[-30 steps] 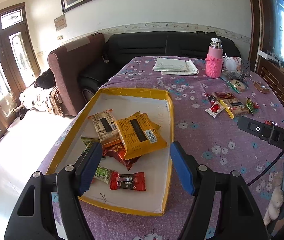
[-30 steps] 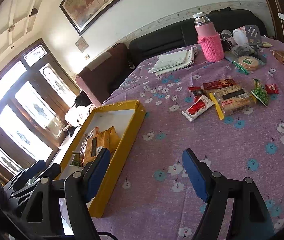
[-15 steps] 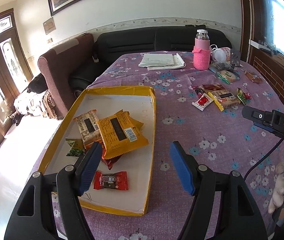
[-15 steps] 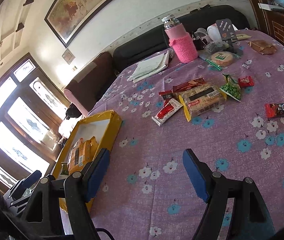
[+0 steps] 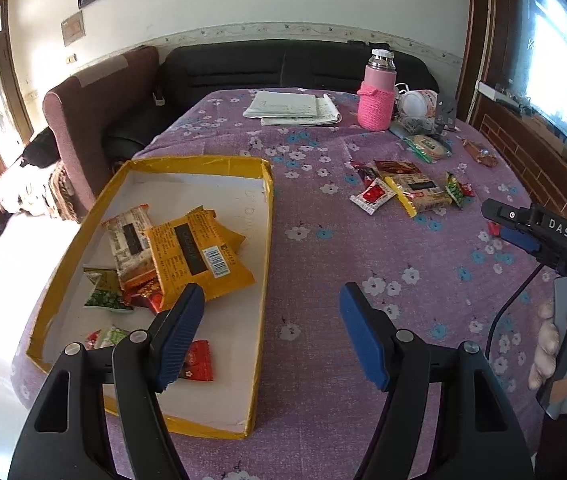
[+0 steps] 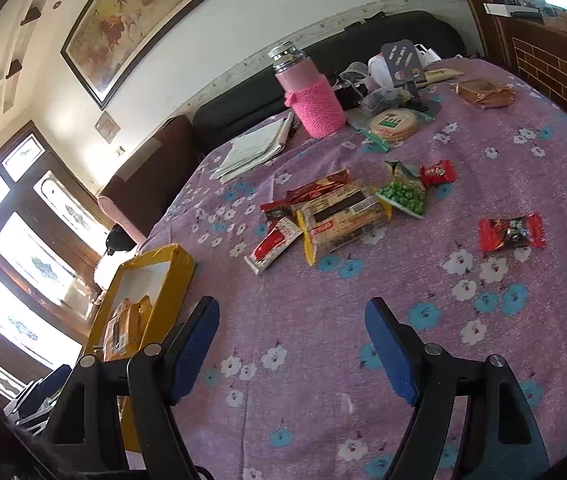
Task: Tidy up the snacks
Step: 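Open both tools over the tray and move them back over the snacks, then grasp the white cracker packet with the right tool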
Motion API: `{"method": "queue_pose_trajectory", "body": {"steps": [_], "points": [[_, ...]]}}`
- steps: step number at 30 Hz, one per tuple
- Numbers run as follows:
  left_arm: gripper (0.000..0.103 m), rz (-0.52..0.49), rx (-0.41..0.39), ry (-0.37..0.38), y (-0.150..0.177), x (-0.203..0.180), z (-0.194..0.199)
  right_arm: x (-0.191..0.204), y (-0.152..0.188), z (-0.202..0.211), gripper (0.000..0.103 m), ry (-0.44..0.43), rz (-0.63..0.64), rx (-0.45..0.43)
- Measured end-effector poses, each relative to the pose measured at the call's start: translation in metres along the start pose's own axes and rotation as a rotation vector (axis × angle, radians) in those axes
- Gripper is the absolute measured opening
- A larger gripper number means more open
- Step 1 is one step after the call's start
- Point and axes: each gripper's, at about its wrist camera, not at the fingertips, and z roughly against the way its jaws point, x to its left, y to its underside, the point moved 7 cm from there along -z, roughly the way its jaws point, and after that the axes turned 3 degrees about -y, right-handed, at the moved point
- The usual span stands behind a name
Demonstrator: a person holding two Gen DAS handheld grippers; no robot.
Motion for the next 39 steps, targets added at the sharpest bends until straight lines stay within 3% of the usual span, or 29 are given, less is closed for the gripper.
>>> {"method": "queue_pose_trajectory", "body": {"steps": [5,9,15,19,23,25,27,35,38,39], "points": [[0.07,0.065,-0.01,0.072,-0.015,0.006,0.001,-0.038,-0.039,0.009,0.078,0.113,-0.013,-0.045],[0.07,0.087,-0.018,0.111,-0.021,0.005,0.001,-0.059,-0.063,-0.004,0.078,0.113,-0.055,-0.037],[0.07,0.099,0.018,0.143,-0.012,0.0,-0.01,-0.044,-0.081,-0.073,0.077,0.096,0.053,0.063],[0.07,0.154,0.035,0.176,-0.01,0.002,-0.015,-0.026,-0.09,-0.121,0.076,0.204,0.17,0.09],[0.07,0.152,0.047,0.186,-0.006,-0.002,-0.018,-0.03,-0.093,-0.165,0.073,0.331,0.209,0.144],[0.07,0.143,0.055,0.188,-0.004,-0.004,-0.019,-0.032,-0.091,-0.176,0.07,0.341,0.205,0.169],[0.07,0.14,0.056,0.187,-0.004,-0.004,-0.02,-0.03,-0.088,-0.177,0.07,0.336,0.2,0.174],[0.07,0.152,0.064,0.204,0.0,-0.006,-0.022,-0.019,-0.043,-0.149,0.066,0.248,0.26,0.355],[0.07,0.149,0.065,0.213,0.001,-0.008,-0.02,-0.01,-0.016,-0.133,0.067,0.167,0.286,0.452],[0.07,0.145,0.061,0.214,0.001,-0.009,-0.018,-0.004,-0.013,-0.124,0.066,0.103,0.285,0.47]]}}
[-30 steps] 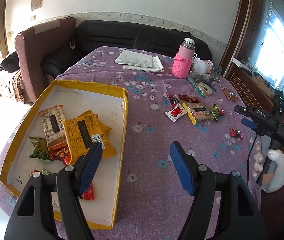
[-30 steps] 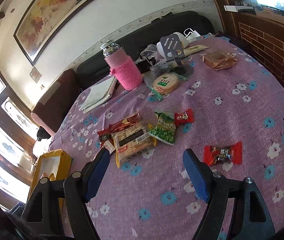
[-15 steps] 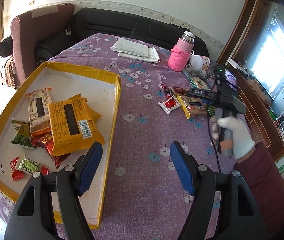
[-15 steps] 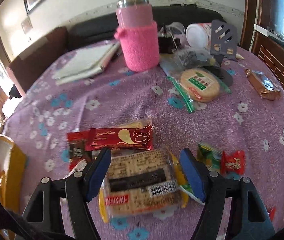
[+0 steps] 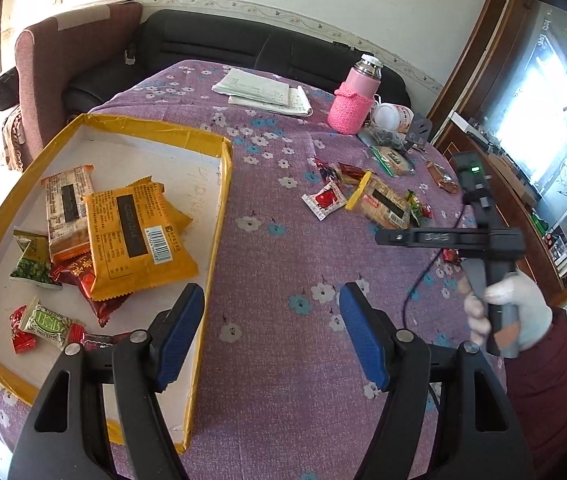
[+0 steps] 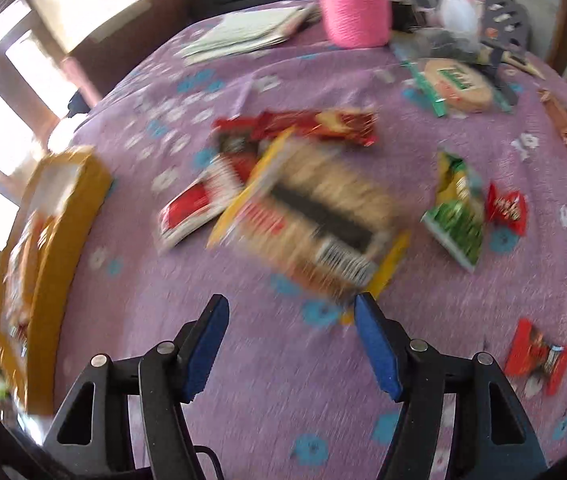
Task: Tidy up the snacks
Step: 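Grasp the white cracker packet with the right tool, then grasp the white-and-red wrapped snack with the left tool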
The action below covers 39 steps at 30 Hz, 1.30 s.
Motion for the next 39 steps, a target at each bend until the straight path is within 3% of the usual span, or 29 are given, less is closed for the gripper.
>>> {"method": "queue_pose_trajectory", "body": {"steps": [2,3,5,8,13,17,19,23,27,33,36,39], "points": [[0.07,-0.004,-0.001,-0.001,0.001,-0.002,0.001,0.001,-0.006,0.02,0.064,-0.156,-0.064,-0.068],[0.07,-0.004,0.001,0.002,0.002,-0.004,0.001,-0.005,-0.016,0.03,0.07,-0.167,-0.102,-0.14],[0.07,-0.012,0.0,0.007,0.003,-0.008,0.003,-0.024,-0.035,0.04,0.081,-0.065,-0.147,-0.277],[0.07,-0.027,-0.001,0.0,0.005,-0.011,0.006,-0.041,-0.053,0.026,0.082,-0.012,-0.198,-0.333],[0.07,-0.028,0.0,-0.02,0.005,-0.006,0.008,-0.043,-0.068,-0.009,0.082,0.042,-0.167,-0.274],[0.07,-0.008,-0.006,-0.021,0.002,0.0,0.007,-0.016,-0.052,-0.021,0.082,-0.076,-0.075,-0.142],[0.07,-0.004,-0.003,-0.021,0.001,0.002,0.004,-0.003,-0.041,-0.02,0.081,-0.072,-0.014,-0.108],[0.07,-0.006,0.003,-0.02,0.001,0.003,0.0,0.015,-0.024,-0.016,0.083,-0.034,0.02,-0.123],[0.07,-0.032,-0.01,-0.032,-0.003,0.001,0.003,0.029,-0.018,-0.022,0.085,0.089,0.063,-0.142],[0.07,-0.073,-0.019,-0.022,-0.019,-0.005,0.001,0.037,-0.004,-0.029,0.085,0.139,0.126,-0.117],[0.07,-0.094,-0.03,-0.014,-0.029,-0.011,0.003,0.039,0.006,-0.026,0.072,0.155,0.153,-0.119],[0.07,-0.134,-0.043,0.025,-0.047,-0.022,0.012,0.034,0.015,-0.016,0.071,0.166,0.147,-0.116]]}}
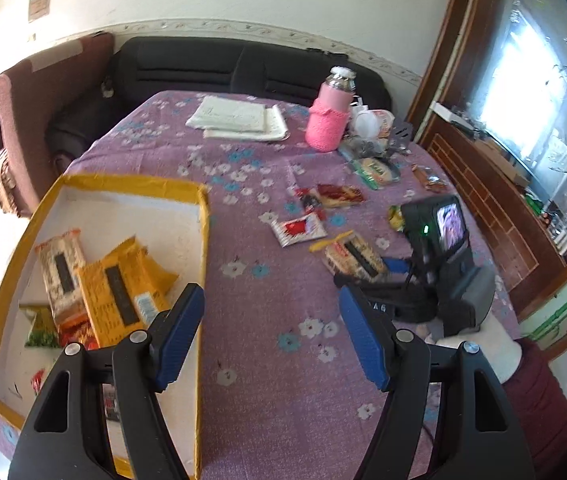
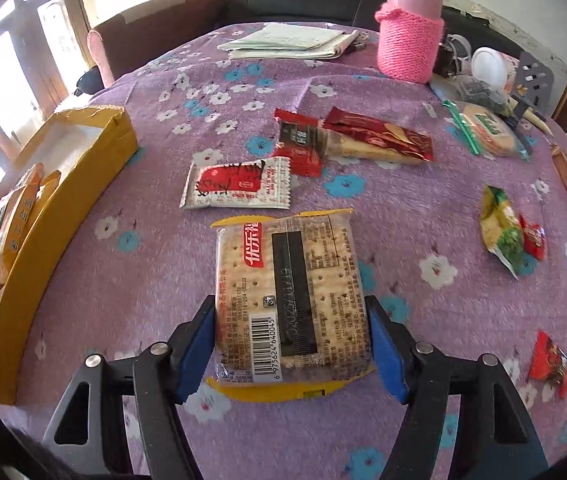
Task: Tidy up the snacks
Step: 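Grasp the white-and-red wrapped snack with the left tool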
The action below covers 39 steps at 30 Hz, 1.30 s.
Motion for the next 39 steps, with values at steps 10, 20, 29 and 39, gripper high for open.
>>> {"method": "queue_pose_trajectory", "body": {"steps": [10,20,29,39], "points": [[0.076,-0.056,-0.031,0.083,-0.115,-0.025,-0.016,-0.057,-0.004,0.108,0.071,-0.281,-0.348,-0.281],[0.076,0.161,0.238,0.175,-0.062,-0.038,-0.17,-0.083,0.014,0.059,0.071,-0.433,-0.485,-0.318],[0.073,0.113,0.253,0.07,-0.05,-0.035,-0.235,-0.103,0.022,0.045,0.071,-0.435,-0.566,-0.296],[0.041,-0.21,0.29,0.048,-0.023,-0.077,-0.211,-0.102,0.026,0.043,0.071,-0.423,-0.575,-0.275]]}}
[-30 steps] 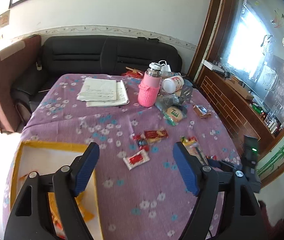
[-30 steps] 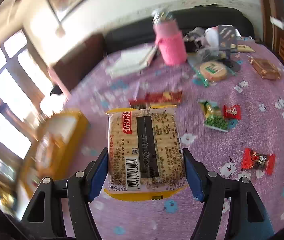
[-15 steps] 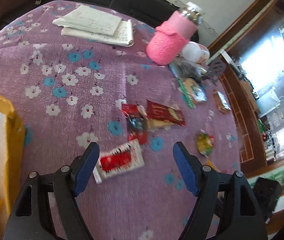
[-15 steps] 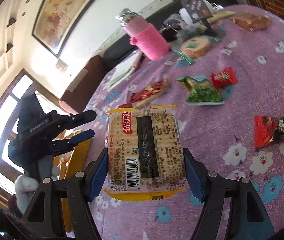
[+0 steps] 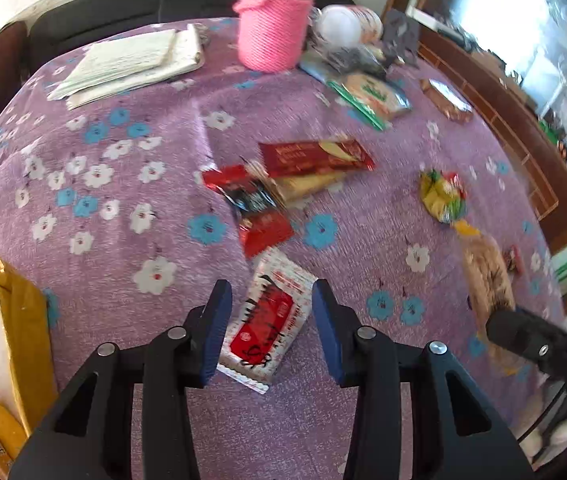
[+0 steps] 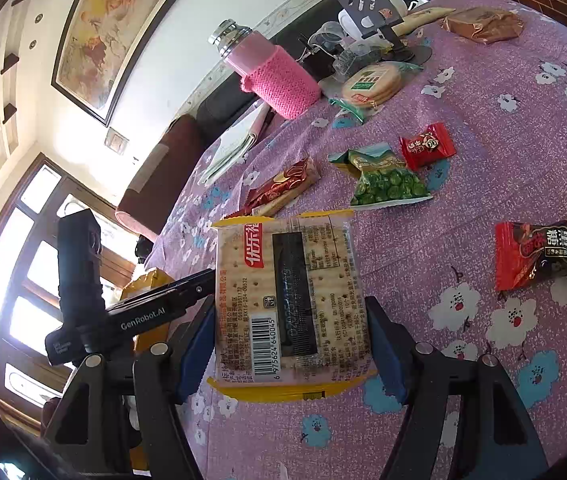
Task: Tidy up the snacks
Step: 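Grasp the white-and-red wrapped snack with the left tool, then carry the white snack to the tray with the left tool while the right carries the cracker packet there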
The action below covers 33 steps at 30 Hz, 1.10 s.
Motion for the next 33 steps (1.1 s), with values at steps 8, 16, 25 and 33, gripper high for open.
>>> {"method": "queue_pose_trajectory", "body": {"steps": [8,16,25,33], "points": [[0.045,-0.163,-0.028,-0.114,0.009,-0.021,-0.004,-0.002,-0.001,-0.002,0.071,-0.001,-0.009,0.005],[0.025,-0.102,-0.067,-0.11,0.017,-0.013,0.014,0.002,0.001,-0.008,0.071,0.014,0.019,0.017],[0.025,-0.005,-0.174,-0.058,0.049,-0.004,0.093,0.006,0.005,-0.013,0.071,0.017,0.05,0.025],[0.025,0.155,-0.323,-0.026,0.096,0.033,0.18,0.013,0.01,-0.014,0.071,0.024,0.098,0.012]]}}
